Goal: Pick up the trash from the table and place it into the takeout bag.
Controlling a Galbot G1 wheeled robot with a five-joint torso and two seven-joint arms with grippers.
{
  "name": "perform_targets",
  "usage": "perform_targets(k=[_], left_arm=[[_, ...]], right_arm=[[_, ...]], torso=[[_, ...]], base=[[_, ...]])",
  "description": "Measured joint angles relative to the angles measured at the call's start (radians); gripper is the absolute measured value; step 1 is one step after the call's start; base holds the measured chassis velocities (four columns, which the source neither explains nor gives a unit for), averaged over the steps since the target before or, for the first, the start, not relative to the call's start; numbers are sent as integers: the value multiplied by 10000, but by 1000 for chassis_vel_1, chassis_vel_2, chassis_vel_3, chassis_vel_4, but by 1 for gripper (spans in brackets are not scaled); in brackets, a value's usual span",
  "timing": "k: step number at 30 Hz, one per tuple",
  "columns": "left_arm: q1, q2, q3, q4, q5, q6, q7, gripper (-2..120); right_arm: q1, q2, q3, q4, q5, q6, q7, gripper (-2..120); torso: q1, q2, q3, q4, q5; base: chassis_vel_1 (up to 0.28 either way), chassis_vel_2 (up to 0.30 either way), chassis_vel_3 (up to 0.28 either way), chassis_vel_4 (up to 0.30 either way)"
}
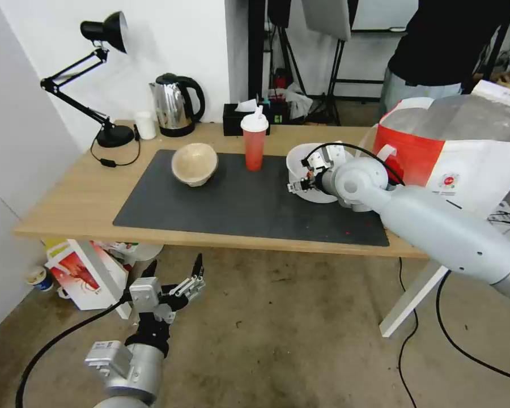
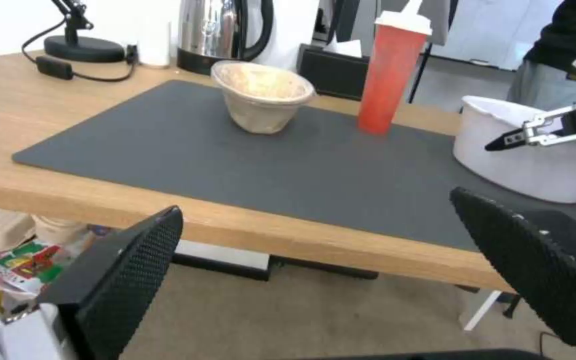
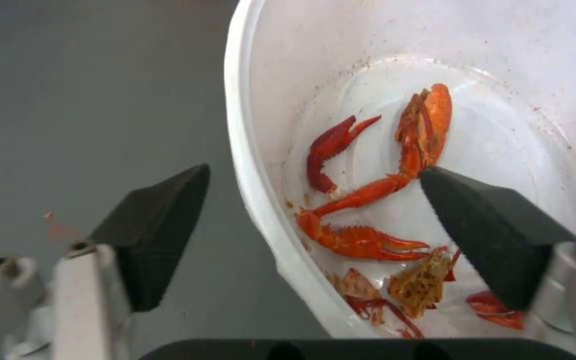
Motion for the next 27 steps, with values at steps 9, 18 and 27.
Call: perform_targets(k=[9, 18, 27], left_arm=[[19, 26, 20, -8, 0, -133, -2, 100], [28, 40, 49, -17, 5, -230, 0, 100], [32, 48, 50, -34, 15, -243, 1, 100]], right_arm=[[-39, 43, 2, -94, -59, 0, 7, 54], [87, 57, 0, -74, -57, 6, 2, 22], [127, 54, 5, -59, -53, 11, -21, 0]], torso=[[0, 0, 0, 0, 0], [0, 0, 1, 0, 0], [1, 0, 1, 0, 0]], base=[[0, 0, 0, 0], [0, 0, 0, 0], [0, 0, 0, 0]])
